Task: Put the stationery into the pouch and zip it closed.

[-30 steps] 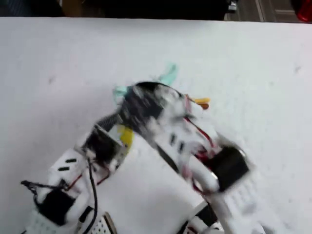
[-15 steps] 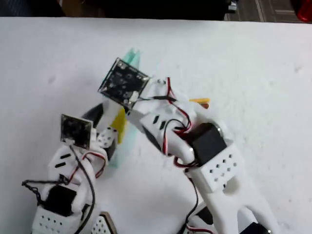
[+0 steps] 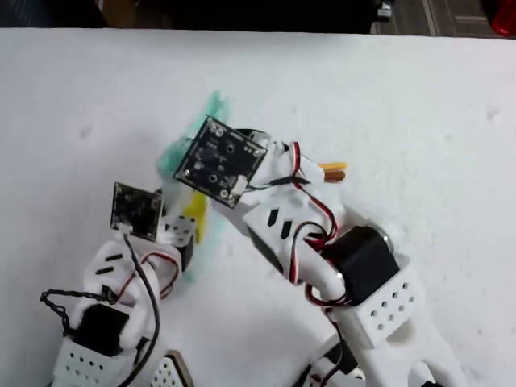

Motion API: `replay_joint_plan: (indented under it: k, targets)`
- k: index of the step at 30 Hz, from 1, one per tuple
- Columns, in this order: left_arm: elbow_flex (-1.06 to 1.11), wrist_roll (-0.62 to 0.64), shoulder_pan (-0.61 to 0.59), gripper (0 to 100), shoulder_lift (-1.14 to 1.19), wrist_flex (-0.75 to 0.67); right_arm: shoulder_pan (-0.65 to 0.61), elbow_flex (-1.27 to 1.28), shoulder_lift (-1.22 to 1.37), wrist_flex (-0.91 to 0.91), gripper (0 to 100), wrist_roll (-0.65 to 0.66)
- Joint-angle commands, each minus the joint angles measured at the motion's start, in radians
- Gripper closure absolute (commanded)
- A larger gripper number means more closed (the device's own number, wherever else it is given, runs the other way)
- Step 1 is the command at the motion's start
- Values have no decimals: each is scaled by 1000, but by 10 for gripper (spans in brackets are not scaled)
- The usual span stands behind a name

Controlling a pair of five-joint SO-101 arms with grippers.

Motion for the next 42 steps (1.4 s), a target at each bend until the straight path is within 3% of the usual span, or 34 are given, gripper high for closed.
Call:
replay_joint_plan:
  k: [1, 6, 15, 42]
  targets:
    - [-100, -43, 79, 972, -15, 75, -4, -29, -21, -68, 981, -5]
    - [-114, -91, 113, 978, -24, 135, 53, -37, 36, -104, 981, -3]
    - [-46, -91, 113, 978, -260, 184, 294, -37, 182, -206, 981, -3]
    - [-34, -94, 111, 978, -236, 176, 415, -37, 338, -311, 981, -3]
